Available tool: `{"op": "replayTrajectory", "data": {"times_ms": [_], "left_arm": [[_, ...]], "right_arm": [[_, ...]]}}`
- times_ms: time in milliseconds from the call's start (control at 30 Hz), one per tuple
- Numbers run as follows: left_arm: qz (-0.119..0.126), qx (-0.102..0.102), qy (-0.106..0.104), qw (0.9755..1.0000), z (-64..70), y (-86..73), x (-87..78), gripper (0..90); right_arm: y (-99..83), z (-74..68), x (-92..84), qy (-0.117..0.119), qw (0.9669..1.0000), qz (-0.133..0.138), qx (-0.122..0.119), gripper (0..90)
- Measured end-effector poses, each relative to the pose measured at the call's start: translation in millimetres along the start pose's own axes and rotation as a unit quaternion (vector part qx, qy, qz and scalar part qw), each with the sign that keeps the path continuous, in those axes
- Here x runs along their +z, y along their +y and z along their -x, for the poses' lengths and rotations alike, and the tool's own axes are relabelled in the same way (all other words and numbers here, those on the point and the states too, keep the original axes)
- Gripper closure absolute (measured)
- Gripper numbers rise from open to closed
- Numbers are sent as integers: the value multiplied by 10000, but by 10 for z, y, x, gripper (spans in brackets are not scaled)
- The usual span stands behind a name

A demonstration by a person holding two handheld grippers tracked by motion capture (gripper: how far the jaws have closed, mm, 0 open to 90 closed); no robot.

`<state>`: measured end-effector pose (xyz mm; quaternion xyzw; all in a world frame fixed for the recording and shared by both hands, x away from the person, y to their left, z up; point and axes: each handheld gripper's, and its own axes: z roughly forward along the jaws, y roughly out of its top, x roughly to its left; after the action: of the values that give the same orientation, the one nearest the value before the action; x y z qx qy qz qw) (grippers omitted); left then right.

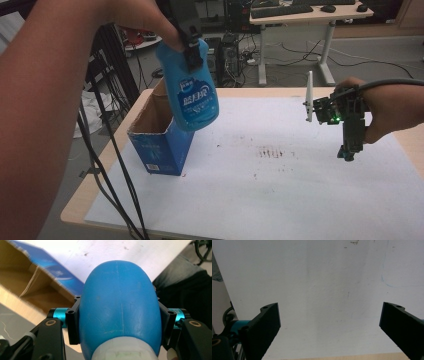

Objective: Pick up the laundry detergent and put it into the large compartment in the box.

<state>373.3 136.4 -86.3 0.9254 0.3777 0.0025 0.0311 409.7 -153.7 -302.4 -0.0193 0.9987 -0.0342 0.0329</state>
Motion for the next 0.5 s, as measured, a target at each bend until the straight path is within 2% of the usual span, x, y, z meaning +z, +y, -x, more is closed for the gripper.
{"op": "replayTrajectory", "data": {"times_ms": [133, 267, 500], "left_arm": [[18, -429, 80, 9990, -191, -119, -11, 378], [-64, -714, 153, 9973, -389, -222, -22, 377], [-144, -1225, 241, 9921, -703, -361, 55, 378]], "right_arm": [[10, -12, 2, 34, 10000, -41, -3, 24], [8, -4, -9, 22, 10000, -46, 17, 24], [31, 5, -4, 7, 10000, -34, -9, 24]]}}
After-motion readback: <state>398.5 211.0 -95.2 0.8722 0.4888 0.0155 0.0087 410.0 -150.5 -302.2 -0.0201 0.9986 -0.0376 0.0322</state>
